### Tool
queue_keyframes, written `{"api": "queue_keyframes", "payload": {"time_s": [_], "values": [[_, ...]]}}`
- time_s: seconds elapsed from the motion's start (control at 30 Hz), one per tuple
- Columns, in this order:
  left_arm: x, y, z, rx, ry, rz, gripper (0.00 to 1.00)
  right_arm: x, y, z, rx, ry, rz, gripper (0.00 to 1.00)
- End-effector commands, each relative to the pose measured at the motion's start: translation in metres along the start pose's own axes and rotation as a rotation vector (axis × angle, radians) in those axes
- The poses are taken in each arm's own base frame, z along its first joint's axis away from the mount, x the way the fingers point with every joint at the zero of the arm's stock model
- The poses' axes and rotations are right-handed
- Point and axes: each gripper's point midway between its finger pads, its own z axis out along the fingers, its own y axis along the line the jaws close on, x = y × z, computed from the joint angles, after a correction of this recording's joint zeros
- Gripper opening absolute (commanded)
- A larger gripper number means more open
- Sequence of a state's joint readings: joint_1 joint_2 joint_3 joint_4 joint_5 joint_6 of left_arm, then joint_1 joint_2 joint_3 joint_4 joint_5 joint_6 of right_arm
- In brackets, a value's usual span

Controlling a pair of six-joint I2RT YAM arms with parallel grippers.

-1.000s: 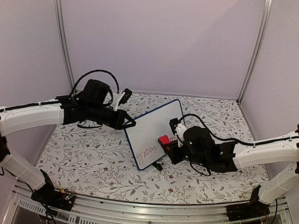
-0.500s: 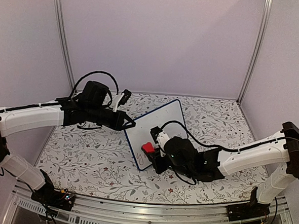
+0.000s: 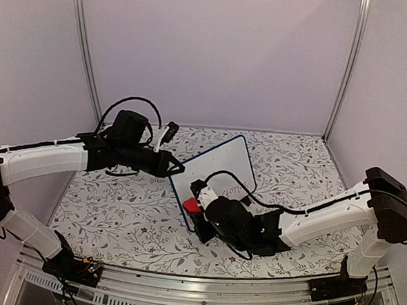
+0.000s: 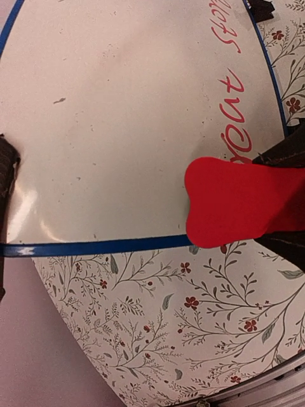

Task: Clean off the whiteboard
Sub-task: Erase the whiteboard on the whiteboard stand.

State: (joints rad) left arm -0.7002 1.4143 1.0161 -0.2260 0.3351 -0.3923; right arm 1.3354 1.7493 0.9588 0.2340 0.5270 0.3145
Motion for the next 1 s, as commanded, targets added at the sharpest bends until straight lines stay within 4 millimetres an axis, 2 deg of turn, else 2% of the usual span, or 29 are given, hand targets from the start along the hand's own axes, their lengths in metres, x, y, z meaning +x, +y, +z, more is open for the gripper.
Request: {"api": "queue_keyframes", "payload": {"time_s": [0.0, 0.37, 0.73, 0.97], "values": [[-0.012, 0.009, 0.000, -0.012, -0.045, 0.007, 0.00, -0.010, 0.010, 0.004, 0.018, -0.041, -0.008, 0.23], [-0.014, 0.006, -0.003, -0.004, -0.054, 0.012, 0.00, 0.008, 0.006, 0.013, 0.062, 0.004, -0.018, 0.23], [-0.015, 0.005, -0.004, -0.001, -0.056, 0.013, 0.00, 0.014, -0.005, 0.013, 0.116, 0.014, -0.028, 0.23], [-0.014, 0.006, -0.003, -0.003, -0.054, 0.010, 0.00, 0.029, 0.002, 0.017, 0.076, 0.061, -0.054, 0.23]]}}
